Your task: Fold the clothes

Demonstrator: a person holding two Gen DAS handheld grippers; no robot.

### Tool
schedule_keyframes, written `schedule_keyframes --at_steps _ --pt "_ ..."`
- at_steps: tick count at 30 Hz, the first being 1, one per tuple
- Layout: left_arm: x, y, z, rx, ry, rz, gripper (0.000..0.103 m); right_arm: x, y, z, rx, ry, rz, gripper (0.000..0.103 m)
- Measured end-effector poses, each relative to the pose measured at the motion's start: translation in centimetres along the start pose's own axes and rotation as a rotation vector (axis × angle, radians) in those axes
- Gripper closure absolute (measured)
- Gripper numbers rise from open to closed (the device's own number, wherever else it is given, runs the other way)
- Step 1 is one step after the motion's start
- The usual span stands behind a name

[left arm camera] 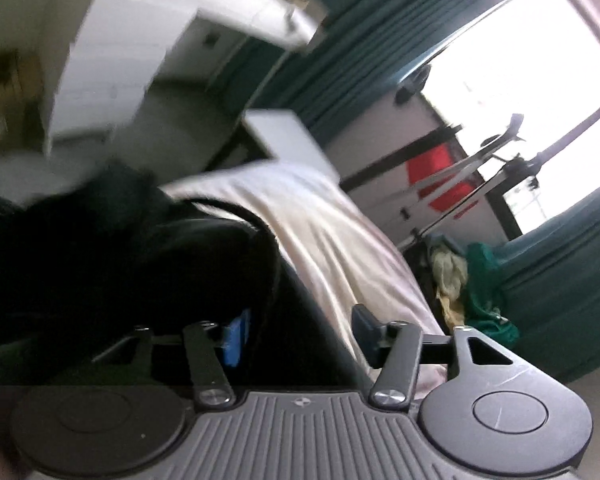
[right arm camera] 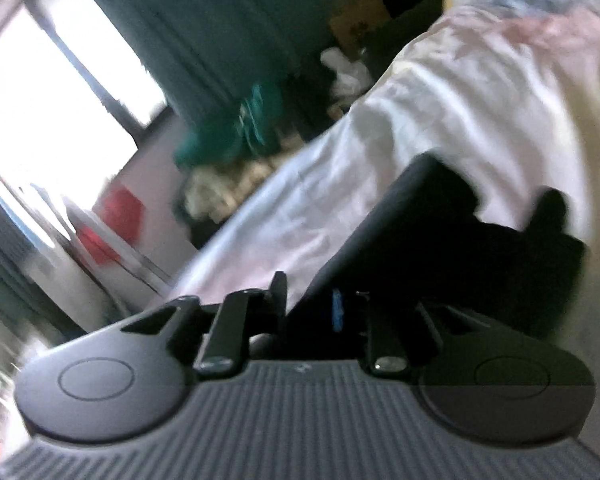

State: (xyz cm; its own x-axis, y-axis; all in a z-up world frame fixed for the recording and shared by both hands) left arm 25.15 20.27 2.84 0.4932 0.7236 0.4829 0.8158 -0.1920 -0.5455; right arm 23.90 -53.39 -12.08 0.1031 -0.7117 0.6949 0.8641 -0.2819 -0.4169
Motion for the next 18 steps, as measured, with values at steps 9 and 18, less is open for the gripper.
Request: schedule_keyframes --at_steps 9,18 --pt "-5.0 -10.8 5.9 -0.042 -0.083 -0.054 0.013 -3.7 -8.1 -9.1 0.105 0.424 0.098 0.071" --pt "-6.1 -8.7 12.9 -0.099 -0.353 0.024 0.008 -4.5 -6.8 -9.7 0.195 0.476 0.168 0.029"
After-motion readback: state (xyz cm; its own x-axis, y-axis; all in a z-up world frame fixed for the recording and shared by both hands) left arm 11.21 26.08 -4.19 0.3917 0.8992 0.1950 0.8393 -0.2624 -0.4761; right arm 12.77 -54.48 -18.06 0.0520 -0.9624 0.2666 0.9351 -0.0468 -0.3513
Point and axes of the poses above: each gripper's, at about its wrist camera, not at the fingertips, and y roughly the way its jaws point, z to its left, x to its top, the point moved 2 cm from there along y, roughly the way its jaws point, and after that the axes turned 6 degrees about -y, right-handed, at the moved point
